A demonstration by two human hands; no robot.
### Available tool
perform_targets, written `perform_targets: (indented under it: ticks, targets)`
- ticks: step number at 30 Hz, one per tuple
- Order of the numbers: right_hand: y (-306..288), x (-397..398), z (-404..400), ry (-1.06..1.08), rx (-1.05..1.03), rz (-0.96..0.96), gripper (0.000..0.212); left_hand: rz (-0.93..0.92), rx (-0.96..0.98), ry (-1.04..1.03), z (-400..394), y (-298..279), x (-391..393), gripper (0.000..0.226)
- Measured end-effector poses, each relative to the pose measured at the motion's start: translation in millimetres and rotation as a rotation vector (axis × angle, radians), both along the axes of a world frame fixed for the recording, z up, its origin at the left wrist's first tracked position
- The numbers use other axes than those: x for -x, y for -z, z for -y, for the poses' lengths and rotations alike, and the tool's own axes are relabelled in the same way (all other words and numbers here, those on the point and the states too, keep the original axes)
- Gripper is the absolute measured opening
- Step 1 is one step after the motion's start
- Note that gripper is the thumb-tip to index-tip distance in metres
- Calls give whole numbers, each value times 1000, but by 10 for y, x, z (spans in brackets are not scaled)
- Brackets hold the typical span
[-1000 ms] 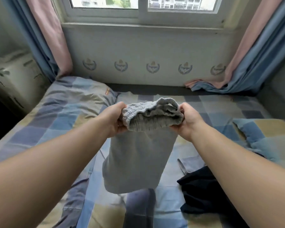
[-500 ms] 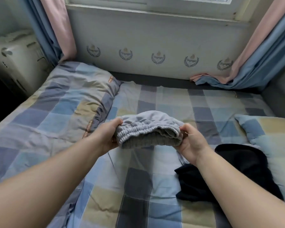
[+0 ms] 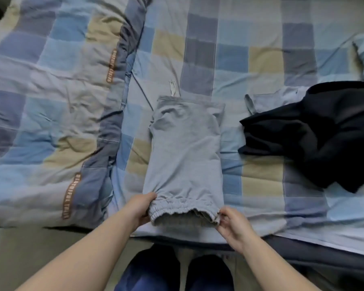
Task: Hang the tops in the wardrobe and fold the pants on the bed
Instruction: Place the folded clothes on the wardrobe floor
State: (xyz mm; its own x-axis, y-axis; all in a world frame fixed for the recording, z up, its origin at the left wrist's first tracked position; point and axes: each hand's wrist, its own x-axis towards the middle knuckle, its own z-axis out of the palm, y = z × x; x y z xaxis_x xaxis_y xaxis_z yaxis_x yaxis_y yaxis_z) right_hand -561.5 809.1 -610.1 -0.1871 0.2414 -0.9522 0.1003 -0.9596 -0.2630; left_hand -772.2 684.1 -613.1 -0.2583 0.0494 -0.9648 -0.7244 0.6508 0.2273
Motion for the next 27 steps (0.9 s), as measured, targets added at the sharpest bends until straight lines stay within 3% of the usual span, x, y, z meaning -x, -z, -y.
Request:
perform_targets:
  ticks: [5, 8, 10, 13, 18, 22, 27]
  targets:
    - [68, -236, 346, 9, 104, 35, 18, 99, 104, -63, 406, 62, -301, 20]
    - [152, -215, 364, -30, 83, 120, 15, -116, 145, 126, 446, 119, -275, 70]
    - [206, -106, 293, -59, 23, 197, 14, -300, 140, 358, 374, 112, -203, 86]
    - [257, 175, 61, -104, -101, 266, 15, -457, -12, 447, 154, 162, -51, 72]
    - [413, 741, -643, -109, -243, 284, 19, -394, -218, 167, -501, 318, 487, 17]
    - [580, 1233, -1249, 103, -240, 123, 12, -382, -297, 128, -1148, 535, 988, 14]
    - [829, 1659, -1716, 189, -254, 15, 16, -346, -427, 62, -1726, 821, 1295, 17]
